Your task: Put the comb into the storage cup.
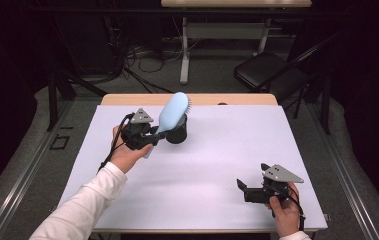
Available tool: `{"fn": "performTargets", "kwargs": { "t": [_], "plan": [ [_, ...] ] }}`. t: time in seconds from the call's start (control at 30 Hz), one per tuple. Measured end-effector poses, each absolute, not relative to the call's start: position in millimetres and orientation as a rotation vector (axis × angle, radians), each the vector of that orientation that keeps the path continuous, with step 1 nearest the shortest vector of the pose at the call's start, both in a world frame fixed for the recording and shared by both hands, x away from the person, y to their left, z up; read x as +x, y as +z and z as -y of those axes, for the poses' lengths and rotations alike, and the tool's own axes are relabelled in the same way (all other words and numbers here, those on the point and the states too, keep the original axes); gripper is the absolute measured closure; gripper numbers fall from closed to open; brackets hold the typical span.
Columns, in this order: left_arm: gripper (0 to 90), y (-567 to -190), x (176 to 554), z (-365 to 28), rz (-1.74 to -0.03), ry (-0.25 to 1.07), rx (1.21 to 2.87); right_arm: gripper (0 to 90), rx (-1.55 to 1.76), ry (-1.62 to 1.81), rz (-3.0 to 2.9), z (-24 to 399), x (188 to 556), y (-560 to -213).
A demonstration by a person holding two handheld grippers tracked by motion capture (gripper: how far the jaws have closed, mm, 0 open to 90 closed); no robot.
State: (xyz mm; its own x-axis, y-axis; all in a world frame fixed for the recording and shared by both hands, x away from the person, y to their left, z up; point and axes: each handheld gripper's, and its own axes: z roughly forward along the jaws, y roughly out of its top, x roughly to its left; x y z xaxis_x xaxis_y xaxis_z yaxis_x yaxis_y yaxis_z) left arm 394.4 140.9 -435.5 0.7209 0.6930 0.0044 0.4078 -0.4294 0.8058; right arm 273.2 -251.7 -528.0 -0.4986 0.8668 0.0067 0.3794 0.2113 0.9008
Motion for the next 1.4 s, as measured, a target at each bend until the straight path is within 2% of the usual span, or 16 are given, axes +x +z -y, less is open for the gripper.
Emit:
{"fn": "performTargets", "kwargs": {
  "t": [0.6, 1.07, 1.4],
  "plan": [
    [69.8, -433.4, 389.4, -128.1, -0.863, 0.496, 1.969, 0.0, 1.226, 1.256, -2.004, 248.9, 279.3, -521.9],
    [69.8, -427.2, 398.0, -118.9, -0.861, 0.482, 1.939, 0.0, 1.357, 1.228, -2.064, 249.9, 290.2, -516.1],
    [69.8, -427.2, 400.1, -115.4, -0.855, 0.486, 1.932, 0.0, 1.337, 1.239, -2.104, 243.8, 308.0, -495.5]
  ]
}}
